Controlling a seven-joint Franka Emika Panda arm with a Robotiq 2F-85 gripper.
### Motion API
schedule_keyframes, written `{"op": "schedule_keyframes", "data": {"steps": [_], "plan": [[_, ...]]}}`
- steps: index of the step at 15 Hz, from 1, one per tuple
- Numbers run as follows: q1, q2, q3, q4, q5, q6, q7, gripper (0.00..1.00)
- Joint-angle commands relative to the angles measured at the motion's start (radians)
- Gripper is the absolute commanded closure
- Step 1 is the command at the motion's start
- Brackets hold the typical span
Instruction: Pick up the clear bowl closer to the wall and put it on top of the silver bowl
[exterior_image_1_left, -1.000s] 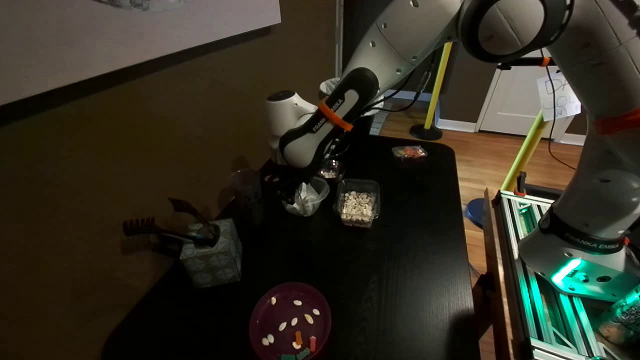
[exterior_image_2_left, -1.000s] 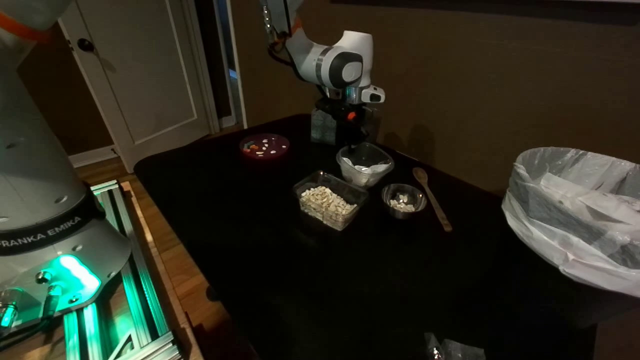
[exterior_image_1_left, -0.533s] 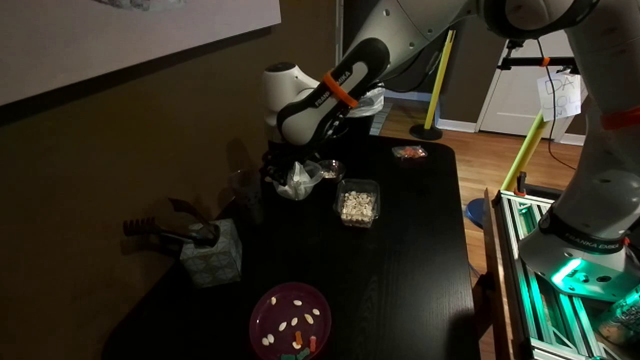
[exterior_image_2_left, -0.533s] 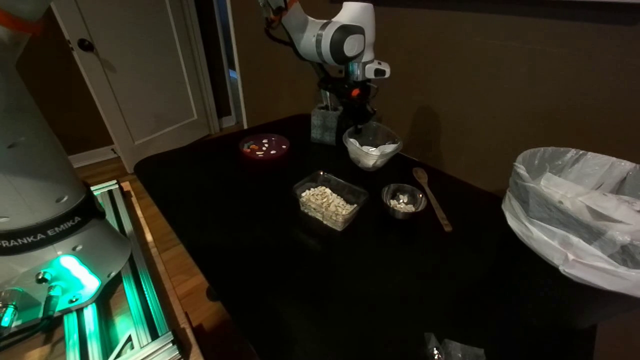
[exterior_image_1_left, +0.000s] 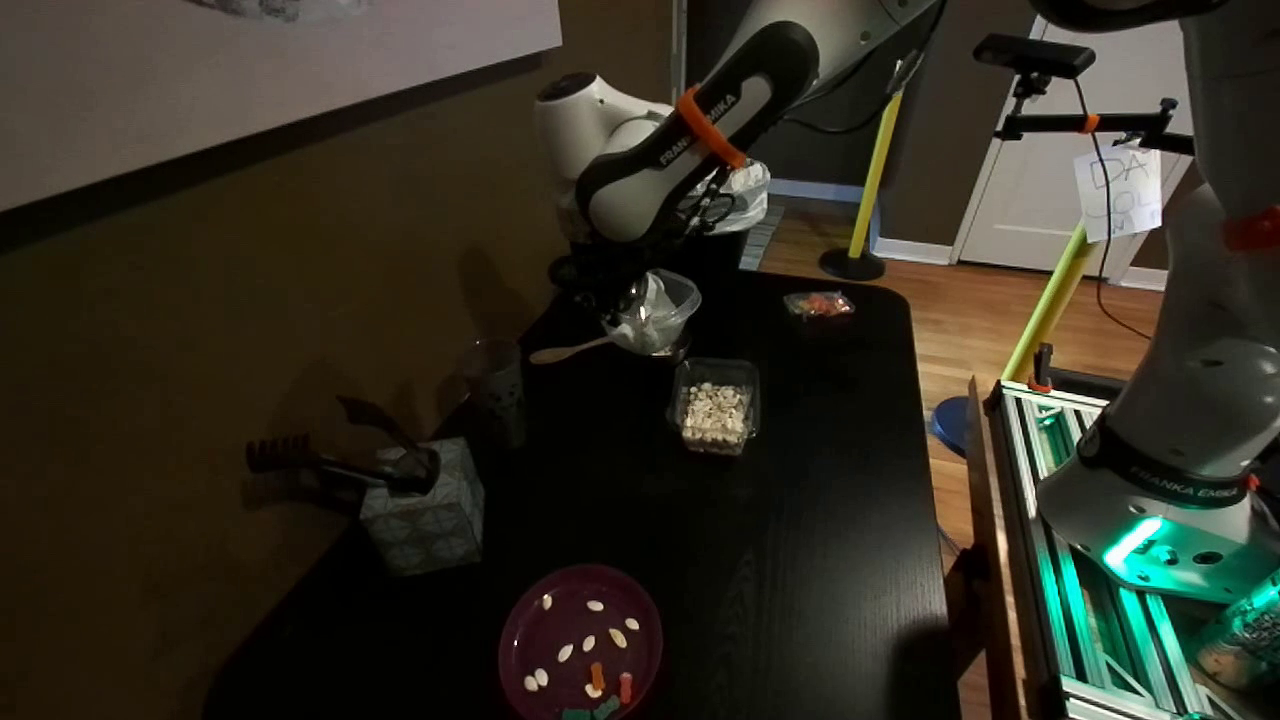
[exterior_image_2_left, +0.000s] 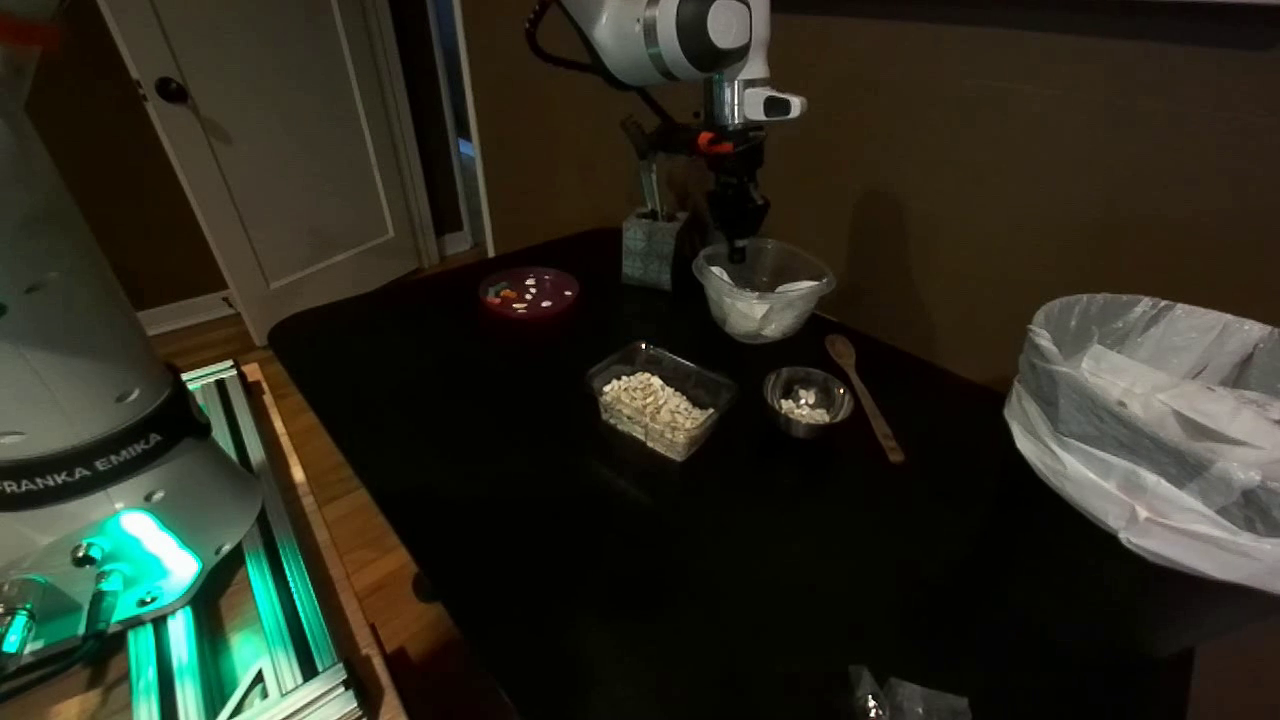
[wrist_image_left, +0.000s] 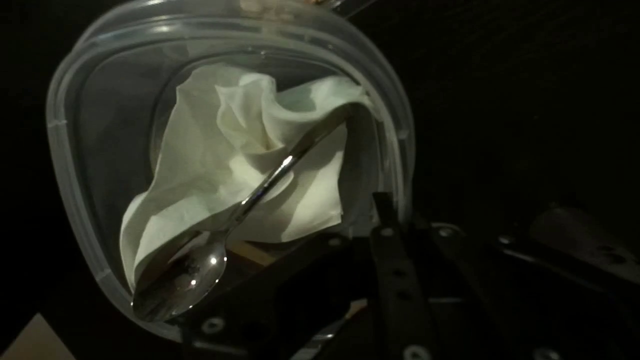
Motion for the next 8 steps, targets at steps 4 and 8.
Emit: {"op": "schedule_keyframes", "data": {"steps": [4, 8], "plan": [[-0.045, 0.056, -0.002, 0.036, 0.009, -0.006, 0.114, 0.99], [-0.071, 0.097, -0.011, 0.07, 0.025, -0.008, 0.161, 0.99]]}}
